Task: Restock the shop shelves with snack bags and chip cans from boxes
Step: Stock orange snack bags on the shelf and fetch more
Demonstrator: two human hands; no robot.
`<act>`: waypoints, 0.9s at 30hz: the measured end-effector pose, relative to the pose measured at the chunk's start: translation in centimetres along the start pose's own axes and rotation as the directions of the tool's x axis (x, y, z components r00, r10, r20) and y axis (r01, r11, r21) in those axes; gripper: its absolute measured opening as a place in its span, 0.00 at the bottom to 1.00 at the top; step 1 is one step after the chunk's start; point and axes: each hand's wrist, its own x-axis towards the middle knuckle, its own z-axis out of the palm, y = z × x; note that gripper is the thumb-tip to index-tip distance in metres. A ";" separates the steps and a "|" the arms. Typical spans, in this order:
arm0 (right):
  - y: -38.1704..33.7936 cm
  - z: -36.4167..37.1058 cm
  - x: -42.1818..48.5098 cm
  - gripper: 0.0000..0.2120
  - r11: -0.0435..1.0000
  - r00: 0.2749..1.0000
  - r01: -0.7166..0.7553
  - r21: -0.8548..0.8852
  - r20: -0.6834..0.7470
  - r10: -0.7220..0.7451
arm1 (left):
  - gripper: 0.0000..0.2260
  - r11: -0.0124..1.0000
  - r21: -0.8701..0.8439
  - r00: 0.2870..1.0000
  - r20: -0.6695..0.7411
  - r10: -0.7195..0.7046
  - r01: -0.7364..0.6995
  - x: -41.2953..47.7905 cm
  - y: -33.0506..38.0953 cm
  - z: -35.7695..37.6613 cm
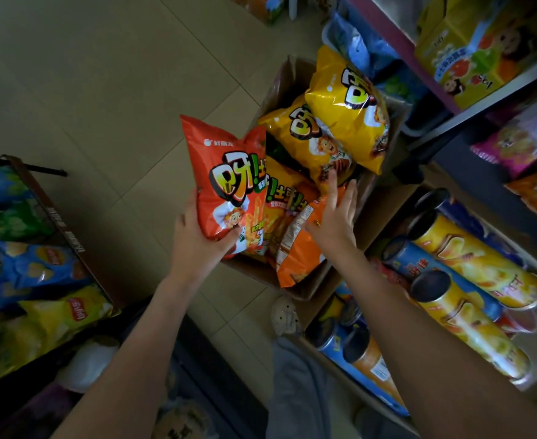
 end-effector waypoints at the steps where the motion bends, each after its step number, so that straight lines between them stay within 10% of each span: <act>1: 0.0 0.1 0.3 0.49 0.999 1.000 0.002 -0.043 0.026 -0.001 | 0.45 1.000 -0.023 1.000 0.004 -0.005 0.005 0.1 -0.1 0.1; 12: -0.2 -0.4 -1.1 0.20 0.986 0.996 0.087 -0.140 0.016 -0.086 | 0.39 0.981 -0.178 0.995 0.064 -0.072 0.083 -0.9 0.0 -0.7; 20: -1.7 -6.1 -7.9 0.30 0.957 0.975 0.190 -0.221 -0.074 -0.211 | 0.38 0.980 -0.184 0.996 -0.039 -0.080 0.072 -4.9 3.5 -3.2; 27: -2.2 -16.1 -13.0 0.34 0.829 0.782 0.504 -0.243 -0.281 -0.557 | 0.41 0.953 -0.298 0.988 -0.128 -0.089 0.047 -9.5 9.9 -4.9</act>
